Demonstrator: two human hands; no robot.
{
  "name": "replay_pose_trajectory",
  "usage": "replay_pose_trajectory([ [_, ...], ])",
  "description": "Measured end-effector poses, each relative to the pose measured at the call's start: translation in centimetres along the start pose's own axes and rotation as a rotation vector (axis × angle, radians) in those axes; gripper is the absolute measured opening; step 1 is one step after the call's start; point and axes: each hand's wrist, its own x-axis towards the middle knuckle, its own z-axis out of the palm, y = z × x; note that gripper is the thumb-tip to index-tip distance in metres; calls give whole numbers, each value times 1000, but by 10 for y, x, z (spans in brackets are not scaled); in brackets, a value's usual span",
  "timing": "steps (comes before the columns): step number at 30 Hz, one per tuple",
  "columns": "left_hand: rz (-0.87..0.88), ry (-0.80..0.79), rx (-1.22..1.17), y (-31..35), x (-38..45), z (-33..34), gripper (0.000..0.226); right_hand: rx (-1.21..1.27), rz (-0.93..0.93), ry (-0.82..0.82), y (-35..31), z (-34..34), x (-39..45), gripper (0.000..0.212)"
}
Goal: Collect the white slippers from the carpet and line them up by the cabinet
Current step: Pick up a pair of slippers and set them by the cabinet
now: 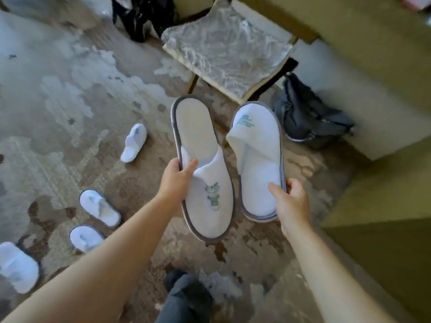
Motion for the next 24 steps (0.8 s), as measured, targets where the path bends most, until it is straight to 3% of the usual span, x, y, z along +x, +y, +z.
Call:
replay_pose_trajectory([
  [7, 68, -305, 160, -4, -120, 115, 23, 131, 45, 313, 47, -180, -93, 18],
  [10, 36, -519, 226, -26, -189, 166, 15, 193, 81, 475, 87, -258, -155, 18],
  [14, 58, -758, 361, -53, -285, 226, 28, 262, 190, 672, 139, -351, -242, 12],
  [24, 100, -1108, 520, -121, -463, 378, 32, 455, 407, 987, 249, -503, -359, 16],
])
